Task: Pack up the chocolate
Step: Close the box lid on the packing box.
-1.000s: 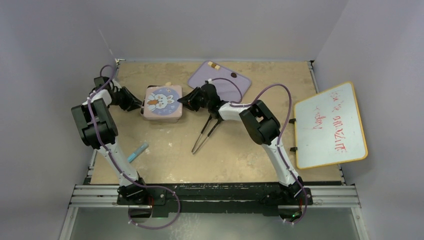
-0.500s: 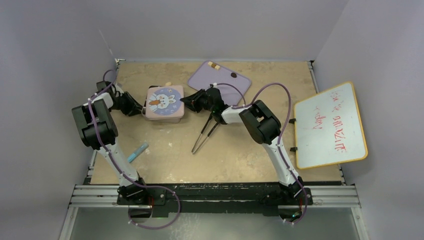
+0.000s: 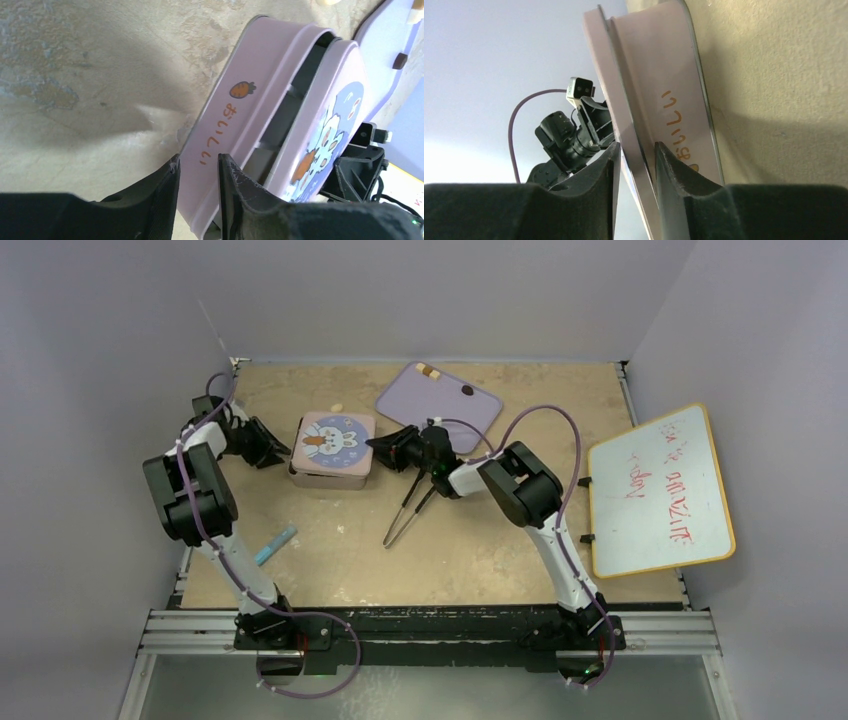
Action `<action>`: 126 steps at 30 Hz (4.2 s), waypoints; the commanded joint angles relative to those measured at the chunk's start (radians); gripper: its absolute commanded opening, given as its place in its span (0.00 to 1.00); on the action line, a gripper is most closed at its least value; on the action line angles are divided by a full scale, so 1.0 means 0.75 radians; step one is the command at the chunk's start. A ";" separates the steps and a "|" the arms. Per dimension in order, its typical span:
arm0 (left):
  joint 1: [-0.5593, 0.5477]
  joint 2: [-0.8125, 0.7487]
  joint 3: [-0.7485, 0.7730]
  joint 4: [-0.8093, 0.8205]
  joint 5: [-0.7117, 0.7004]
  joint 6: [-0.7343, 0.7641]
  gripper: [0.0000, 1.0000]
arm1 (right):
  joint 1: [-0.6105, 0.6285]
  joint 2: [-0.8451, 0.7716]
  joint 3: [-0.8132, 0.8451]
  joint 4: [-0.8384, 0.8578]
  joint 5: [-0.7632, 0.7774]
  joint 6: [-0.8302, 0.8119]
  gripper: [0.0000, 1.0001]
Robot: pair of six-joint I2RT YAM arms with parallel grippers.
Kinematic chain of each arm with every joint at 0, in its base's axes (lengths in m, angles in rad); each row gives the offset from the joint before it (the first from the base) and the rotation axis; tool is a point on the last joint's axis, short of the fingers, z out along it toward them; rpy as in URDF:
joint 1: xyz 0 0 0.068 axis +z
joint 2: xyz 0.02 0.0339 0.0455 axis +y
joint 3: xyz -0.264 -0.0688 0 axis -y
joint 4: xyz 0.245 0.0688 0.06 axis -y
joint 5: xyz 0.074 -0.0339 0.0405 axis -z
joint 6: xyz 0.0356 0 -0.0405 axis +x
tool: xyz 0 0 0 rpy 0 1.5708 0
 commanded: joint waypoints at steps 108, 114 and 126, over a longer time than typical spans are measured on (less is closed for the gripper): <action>-0.101 -0.010 0.371 -0.131 -0.234 0.047 0.58 | -0.086 -0.152 0.579 -1.108 -0.102 -0.962 0.67; -0.102 -0.075 0.336 -0.126 -0.267 0.064 0.61 | -0.089 -0.193 0.583 -1.114 -0.222 -1.181 0.69; -0.105 -0.073 0.252 -0.067 -0.166 0.071 0.70 | 0.006 -0.464 0.289 -1.323 -0.168 -1.715 0.86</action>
